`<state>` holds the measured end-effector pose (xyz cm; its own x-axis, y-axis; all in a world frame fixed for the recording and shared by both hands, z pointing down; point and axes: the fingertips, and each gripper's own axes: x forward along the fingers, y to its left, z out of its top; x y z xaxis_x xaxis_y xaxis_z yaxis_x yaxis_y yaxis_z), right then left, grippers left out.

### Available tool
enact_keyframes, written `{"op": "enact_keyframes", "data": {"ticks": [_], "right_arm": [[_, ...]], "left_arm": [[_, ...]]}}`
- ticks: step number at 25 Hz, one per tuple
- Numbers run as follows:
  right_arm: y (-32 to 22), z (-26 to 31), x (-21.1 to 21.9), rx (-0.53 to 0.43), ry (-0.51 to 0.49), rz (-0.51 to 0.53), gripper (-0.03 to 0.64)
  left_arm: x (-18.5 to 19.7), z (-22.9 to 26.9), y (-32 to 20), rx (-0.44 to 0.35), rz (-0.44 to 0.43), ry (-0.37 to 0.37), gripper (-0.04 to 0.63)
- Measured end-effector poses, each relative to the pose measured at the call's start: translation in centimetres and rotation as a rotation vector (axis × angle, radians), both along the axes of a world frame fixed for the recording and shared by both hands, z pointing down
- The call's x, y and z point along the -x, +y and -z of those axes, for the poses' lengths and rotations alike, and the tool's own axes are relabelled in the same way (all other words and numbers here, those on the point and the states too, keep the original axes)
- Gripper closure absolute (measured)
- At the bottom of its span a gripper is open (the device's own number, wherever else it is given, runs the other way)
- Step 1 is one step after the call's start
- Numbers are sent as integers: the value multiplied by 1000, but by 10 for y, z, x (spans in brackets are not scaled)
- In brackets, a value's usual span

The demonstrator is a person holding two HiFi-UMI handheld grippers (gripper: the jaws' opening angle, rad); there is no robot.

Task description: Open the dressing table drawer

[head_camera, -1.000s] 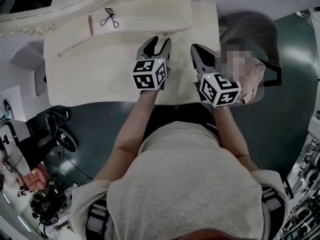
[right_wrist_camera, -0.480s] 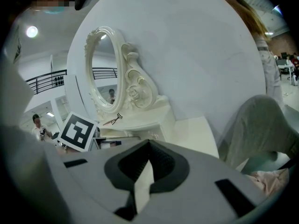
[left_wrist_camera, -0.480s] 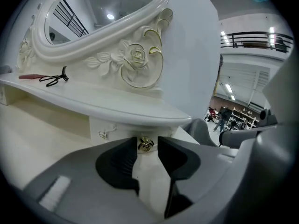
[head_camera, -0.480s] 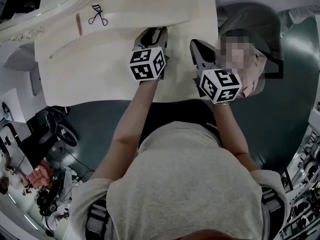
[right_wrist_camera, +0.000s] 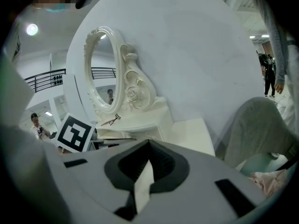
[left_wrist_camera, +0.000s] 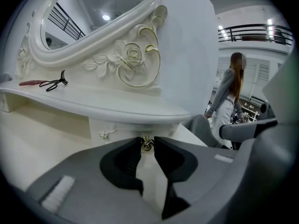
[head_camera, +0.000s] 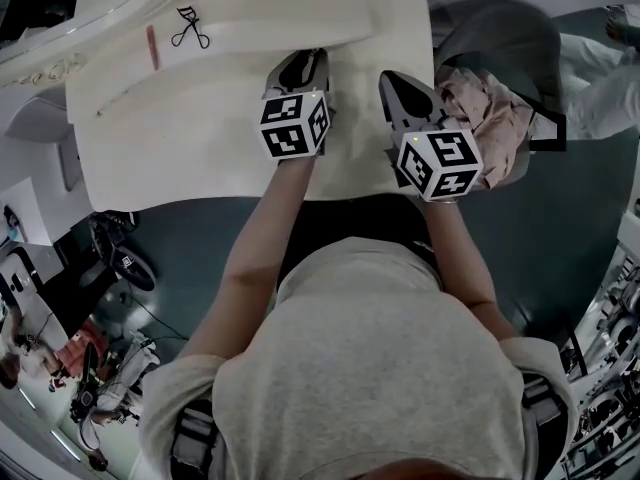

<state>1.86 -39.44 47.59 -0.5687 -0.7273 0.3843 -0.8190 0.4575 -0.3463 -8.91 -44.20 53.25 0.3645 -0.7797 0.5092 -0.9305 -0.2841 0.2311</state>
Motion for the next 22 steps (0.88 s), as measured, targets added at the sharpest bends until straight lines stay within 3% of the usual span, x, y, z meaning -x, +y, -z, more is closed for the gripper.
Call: {"op": "enact_keyframes", "data": {"ticks": [22], "right_arm": [[39,15,7,-34,8,10,617]], "left_arm": [[-2,0,72,43,-23,24,499]]}}
